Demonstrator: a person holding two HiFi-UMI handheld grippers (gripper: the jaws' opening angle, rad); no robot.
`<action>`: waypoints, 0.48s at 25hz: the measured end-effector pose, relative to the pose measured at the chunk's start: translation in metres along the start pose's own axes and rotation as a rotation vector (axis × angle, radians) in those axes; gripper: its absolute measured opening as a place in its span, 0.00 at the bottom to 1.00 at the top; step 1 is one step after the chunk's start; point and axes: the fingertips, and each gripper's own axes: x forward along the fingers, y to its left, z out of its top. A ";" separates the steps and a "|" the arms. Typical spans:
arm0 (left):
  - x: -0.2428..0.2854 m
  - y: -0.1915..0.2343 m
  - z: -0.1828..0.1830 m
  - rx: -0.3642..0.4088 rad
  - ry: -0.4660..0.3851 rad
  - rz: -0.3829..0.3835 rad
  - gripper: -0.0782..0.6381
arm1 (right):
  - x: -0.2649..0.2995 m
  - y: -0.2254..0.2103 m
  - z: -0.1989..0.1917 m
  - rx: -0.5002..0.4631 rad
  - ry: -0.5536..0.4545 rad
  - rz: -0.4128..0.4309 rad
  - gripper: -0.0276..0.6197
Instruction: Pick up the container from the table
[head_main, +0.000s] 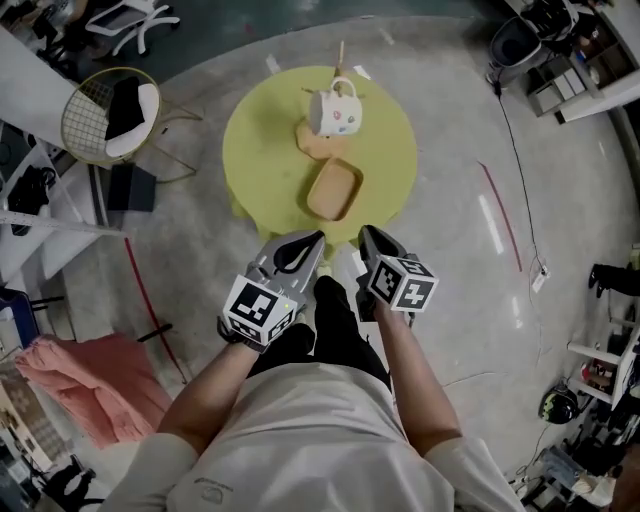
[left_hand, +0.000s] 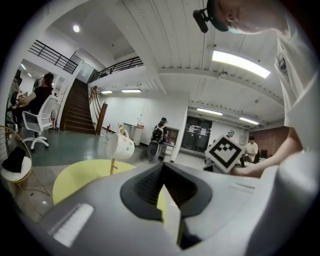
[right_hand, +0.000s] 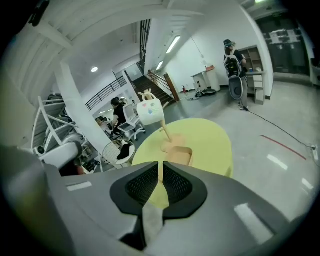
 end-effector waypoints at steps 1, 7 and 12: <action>0.005 0.005 -0.002 0.002 0.008 0.006 0.12 | 0.011 -0.007 -0.002 0.022 0.014 -0.006 0.07; 0.039 0.043 -0.018 -0.021 0.059 0.048 0.12 | 0.078 -0.048 -0.018 0.149 0.124 -0.035 0.12; 0.054 0.075 -0.045 -0.071 0.108 0.087 0.12 | 0.121 -0.063 -0.042 0.182 0.217 -0.072 0.15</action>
